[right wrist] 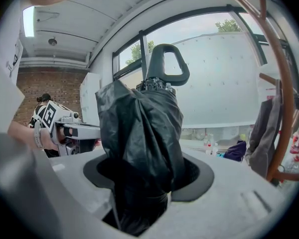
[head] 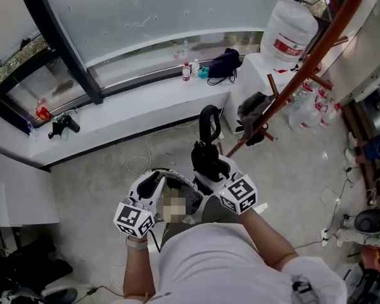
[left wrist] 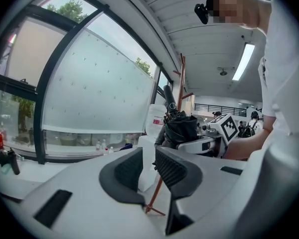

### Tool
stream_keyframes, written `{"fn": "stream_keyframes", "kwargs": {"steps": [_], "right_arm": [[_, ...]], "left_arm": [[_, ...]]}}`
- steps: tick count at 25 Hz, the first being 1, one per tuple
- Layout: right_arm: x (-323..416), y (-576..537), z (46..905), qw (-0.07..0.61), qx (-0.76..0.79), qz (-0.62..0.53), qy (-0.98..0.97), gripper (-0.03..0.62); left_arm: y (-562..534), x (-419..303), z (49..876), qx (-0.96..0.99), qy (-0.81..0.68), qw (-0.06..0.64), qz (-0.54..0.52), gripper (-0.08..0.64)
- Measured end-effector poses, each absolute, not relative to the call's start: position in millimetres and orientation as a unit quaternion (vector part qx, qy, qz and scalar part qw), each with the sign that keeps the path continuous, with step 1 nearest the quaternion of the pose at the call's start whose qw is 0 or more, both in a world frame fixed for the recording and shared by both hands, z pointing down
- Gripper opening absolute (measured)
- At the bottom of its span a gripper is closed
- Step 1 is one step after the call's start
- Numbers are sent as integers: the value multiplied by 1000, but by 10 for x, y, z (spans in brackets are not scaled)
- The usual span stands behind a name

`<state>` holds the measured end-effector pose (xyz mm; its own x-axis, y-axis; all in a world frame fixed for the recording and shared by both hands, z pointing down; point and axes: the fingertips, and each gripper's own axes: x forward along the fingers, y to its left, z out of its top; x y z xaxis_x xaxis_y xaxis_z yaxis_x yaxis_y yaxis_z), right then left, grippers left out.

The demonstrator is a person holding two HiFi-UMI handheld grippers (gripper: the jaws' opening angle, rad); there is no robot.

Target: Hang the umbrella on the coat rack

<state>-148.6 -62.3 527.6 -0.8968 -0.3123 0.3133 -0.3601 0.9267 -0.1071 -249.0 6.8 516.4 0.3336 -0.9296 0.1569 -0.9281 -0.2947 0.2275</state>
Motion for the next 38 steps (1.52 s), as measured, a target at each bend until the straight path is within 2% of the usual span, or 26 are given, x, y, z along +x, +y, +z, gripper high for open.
{"fn": "stream_keyframes", "kwargs": {"steps": [9, 15, 38], "right_arm": [[-1596, -1070, 4938, 138, 172, 49, -974, 273], [-1410, -1428, 4641, 127, 194, 37, -972, 273], [324, -2022, 4001, 97, 401, 6, -911, 273]], "left_arm": [[-311, -2604, 4908, 802, -585, 121, -8, 63], [-709, -2440, 4739, 813, -571, 112, -11, 63], [-1663, -1135, 4676, 903, -414, 116, 0, 63]]}}
